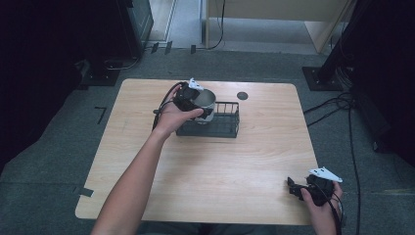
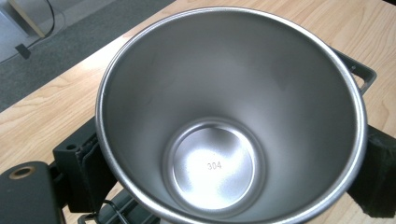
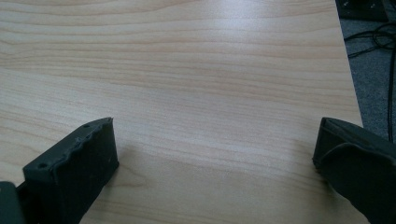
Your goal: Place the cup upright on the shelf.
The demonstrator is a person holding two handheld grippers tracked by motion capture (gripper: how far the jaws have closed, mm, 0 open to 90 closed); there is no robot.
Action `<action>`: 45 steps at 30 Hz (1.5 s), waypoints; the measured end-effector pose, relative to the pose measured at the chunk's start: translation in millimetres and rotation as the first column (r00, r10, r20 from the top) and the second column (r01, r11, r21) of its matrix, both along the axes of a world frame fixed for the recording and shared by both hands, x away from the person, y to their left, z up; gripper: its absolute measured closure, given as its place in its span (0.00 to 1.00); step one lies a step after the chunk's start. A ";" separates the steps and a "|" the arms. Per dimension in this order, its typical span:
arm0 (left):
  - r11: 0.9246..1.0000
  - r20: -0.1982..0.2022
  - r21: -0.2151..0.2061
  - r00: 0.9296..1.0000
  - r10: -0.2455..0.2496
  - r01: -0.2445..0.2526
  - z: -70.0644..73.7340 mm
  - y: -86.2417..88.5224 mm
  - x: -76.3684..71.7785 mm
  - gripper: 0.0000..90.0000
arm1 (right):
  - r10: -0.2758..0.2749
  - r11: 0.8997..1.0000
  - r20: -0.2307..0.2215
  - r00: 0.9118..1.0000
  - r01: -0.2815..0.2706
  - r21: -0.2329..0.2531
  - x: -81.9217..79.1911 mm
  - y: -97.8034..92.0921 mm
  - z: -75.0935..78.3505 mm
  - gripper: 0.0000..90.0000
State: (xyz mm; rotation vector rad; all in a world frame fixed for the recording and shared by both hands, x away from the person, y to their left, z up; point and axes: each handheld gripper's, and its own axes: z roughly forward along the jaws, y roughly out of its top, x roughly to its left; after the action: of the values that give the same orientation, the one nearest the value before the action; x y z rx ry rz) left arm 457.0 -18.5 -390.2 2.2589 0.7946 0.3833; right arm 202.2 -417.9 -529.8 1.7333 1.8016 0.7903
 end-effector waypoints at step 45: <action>0.963 0.004 -0.201 0.983 0.184 -0.179 6.2 77.7 -31.0 0.15 | -0.001 1.000 -0.001 1.000 0.001 0.001 0.0 0.1 0.0 0.00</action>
State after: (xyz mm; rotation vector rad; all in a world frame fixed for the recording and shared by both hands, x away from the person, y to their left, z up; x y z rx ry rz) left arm 426.1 59.3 -384.0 1.9984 0.9873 0.3947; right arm 202.2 -417.8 -529.8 1.7349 1.8012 0.7901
